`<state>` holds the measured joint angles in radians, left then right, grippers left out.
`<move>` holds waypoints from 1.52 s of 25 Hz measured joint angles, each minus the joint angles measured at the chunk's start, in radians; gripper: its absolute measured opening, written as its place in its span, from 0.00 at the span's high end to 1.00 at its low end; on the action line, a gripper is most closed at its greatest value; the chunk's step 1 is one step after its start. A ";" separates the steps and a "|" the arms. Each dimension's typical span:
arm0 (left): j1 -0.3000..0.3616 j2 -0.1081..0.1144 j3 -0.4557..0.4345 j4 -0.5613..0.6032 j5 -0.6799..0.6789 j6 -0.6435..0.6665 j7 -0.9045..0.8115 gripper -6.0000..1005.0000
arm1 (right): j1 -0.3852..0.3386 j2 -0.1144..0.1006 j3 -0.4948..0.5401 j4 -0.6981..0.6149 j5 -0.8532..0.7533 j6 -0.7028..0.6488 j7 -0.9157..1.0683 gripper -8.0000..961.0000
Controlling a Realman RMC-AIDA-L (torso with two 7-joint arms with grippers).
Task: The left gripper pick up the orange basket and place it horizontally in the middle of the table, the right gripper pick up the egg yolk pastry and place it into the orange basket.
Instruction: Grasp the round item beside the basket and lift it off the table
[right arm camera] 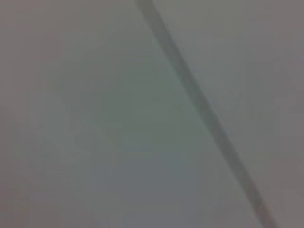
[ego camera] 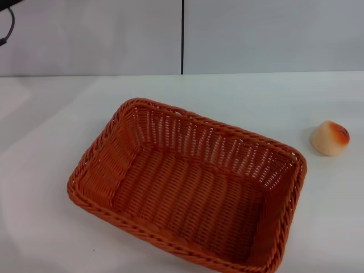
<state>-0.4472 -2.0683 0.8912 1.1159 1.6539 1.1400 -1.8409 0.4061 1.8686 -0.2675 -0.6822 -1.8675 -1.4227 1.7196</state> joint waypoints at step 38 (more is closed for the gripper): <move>0.060 0.002 0.220 -0.296 -0.629 0.047 0.635 0.32 | 0.408 0.070 -0.590 -0.121 -0.824 -0.109 0.392 0.50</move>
<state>-0.3867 -2.0662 1.1108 0.8196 1.0245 1.1867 -1.2058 0.8146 1.9387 -0.8575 -0.8033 -2.6912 -1.5318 2.1115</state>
